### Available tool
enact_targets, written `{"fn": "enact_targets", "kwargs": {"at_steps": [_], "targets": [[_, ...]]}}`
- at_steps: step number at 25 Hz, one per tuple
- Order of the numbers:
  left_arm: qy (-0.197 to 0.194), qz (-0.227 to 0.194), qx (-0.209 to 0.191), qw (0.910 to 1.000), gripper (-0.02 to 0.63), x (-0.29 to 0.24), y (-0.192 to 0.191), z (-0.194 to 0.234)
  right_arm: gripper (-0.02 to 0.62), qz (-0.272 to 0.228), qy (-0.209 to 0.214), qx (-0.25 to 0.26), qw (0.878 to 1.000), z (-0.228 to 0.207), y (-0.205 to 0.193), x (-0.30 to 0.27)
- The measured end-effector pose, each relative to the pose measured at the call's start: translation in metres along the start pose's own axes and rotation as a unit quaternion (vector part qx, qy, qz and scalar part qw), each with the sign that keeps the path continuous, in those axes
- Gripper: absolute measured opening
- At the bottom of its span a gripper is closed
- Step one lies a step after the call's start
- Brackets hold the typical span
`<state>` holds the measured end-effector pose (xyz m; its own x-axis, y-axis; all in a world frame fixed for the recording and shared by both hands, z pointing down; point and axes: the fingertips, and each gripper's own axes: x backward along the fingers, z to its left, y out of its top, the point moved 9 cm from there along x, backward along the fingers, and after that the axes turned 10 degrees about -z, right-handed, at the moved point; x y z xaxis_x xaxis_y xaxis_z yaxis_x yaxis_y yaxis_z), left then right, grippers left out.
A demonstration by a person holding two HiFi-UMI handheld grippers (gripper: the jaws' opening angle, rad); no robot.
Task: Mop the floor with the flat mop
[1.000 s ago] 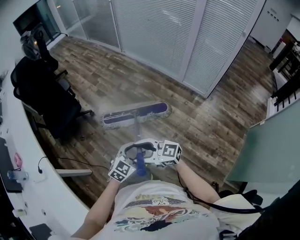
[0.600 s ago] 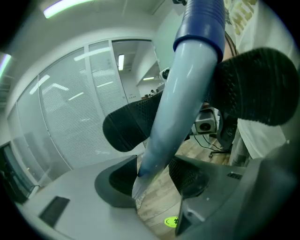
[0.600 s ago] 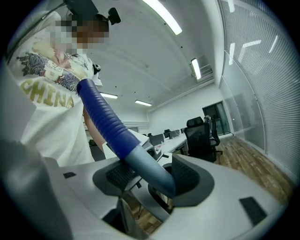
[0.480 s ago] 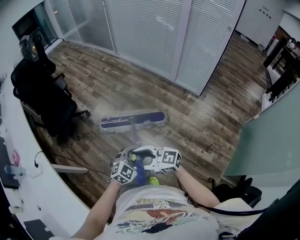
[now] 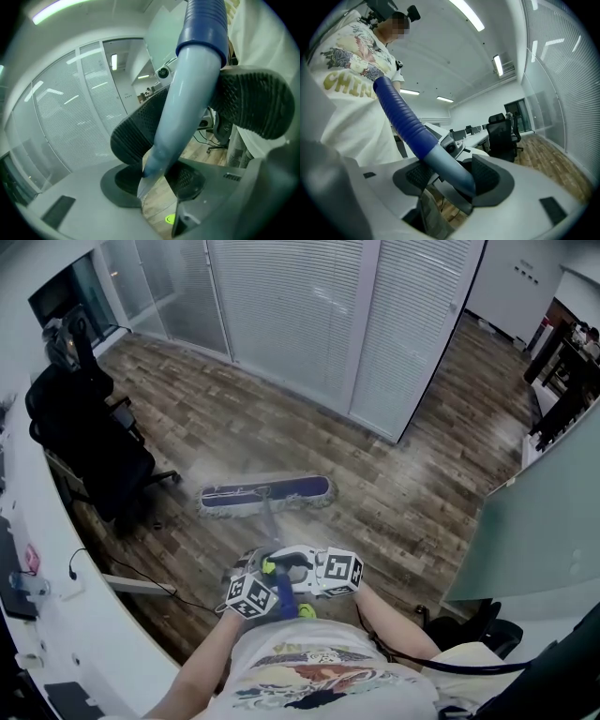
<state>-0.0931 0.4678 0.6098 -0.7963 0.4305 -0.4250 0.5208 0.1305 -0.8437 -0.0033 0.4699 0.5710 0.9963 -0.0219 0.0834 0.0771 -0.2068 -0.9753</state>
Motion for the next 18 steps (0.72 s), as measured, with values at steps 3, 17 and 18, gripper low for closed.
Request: {"fn": "enact_targets", "kwargs": {"at_steps": [3, 17, 18], "targets": [[-0.018, 0.006, 0.008, 0.9998, 0.124, -0.002, -0.009, -0.003, 0.25, 0.026, 0.017, 0.007, 0.999, -0.002, -0.01, -0.003], [0.018, -0.017, 0.057, 0.9981, 0.131, -0.01, -0.03, 0.072, 0.25, 0.001, 0.02, 0.002, 1.0, -0.077, 0.005, -0.027], [0.02, -0.018, 0.06, 0.9978, 0.132, -0.011, -0.033, 0.081, 0.25, 0.001, 0.019, 0.003, 1.0, -0.085, 0.007, -0.03]]}}
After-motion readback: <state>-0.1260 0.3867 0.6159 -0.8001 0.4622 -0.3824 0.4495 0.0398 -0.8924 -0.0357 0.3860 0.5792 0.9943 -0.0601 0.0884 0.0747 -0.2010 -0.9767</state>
